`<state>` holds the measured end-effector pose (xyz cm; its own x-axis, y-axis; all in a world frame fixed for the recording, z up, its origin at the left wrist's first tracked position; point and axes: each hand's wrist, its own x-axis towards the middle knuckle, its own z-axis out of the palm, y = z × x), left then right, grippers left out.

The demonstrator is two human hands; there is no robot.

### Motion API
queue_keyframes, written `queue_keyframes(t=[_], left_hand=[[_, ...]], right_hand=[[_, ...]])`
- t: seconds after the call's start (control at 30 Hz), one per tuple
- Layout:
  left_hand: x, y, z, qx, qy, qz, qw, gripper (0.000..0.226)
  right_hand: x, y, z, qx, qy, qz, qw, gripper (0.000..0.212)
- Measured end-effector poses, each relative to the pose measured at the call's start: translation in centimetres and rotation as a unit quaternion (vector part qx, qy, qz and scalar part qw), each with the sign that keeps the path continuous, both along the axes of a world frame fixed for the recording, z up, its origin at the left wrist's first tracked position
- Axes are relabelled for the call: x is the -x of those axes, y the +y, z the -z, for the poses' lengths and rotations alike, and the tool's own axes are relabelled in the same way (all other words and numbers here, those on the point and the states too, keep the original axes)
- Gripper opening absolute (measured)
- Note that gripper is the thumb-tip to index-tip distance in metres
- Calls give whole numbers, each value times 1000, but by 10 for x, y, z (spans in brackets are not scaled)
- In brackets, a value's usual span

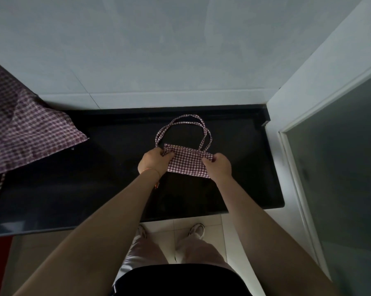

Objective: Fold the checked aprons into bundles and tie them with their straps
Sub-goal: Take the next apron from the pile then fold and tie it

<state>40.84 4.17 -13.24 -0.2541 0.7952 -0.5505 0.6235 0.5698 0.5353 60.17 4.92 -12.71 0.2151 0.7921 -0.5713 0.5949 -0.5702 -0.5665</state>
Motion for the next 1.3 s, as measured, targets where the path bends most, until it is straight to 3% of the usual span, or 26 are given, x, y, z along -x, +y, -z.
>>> queue_keyframes(t=[0.1, 0.17, 0.2, 0.3, 0.57, 0.67, 0.77, 0.83, 1.0, 1.1, 1.2, 1.3], left_hand=[[-3, 8, -1, 4, 48, 23, 999, 29], [-6, 14, -4, 17, 61, 30, 998, 27], [-8, 16, -7, 31, 68, 32, 997, 26], [-10, 21, -10, 51, 97, 37, 993, 29], [-5, 13, -6, 35, 73, -68, 994, 41], [2, 7, -14, 81, 33, -89, 992, 46], [11, 1, -27, 114, -12, -127, 985, 63], [12, 0, -38, 110, -50, -146, 982, 60], [-6, 15, -79, 8, -254, -242, 936, 40], [-4, 16, -110, -68, -278, -178, 942, 40], [19, 14, -139, -131, -264, -133, 946, 38], [55, 7, -172, -173, -250, -86, 949, 38]], right_hand=[[8, 7, -10, -71, -114, -96, 986, 40], [19, 16, -17, -139, -204, -244, 938, 55], [25, 21, -20, -142, -204, -309, 918, 58], [42, 36, -20, -50, -152, -383, 910, 63], [60, 67, -14, 84, -220, -439, 867, 74], [59, 67, -18, 122, -193, -441, 868, 80], [56, 63, -29, 116, -143, -416, 891, 79], [55, 58, -42, 98, -99, -386, 912, 75], [70, 37, -81, -82, -38, -237, 967, 40], [87, 25, -107, -148, -24, -189, 970, 44], [101, 20, -131, -150, 58, -202, 966, 62], [124, 4, -169, -145, 152, -207, 955, 47]])
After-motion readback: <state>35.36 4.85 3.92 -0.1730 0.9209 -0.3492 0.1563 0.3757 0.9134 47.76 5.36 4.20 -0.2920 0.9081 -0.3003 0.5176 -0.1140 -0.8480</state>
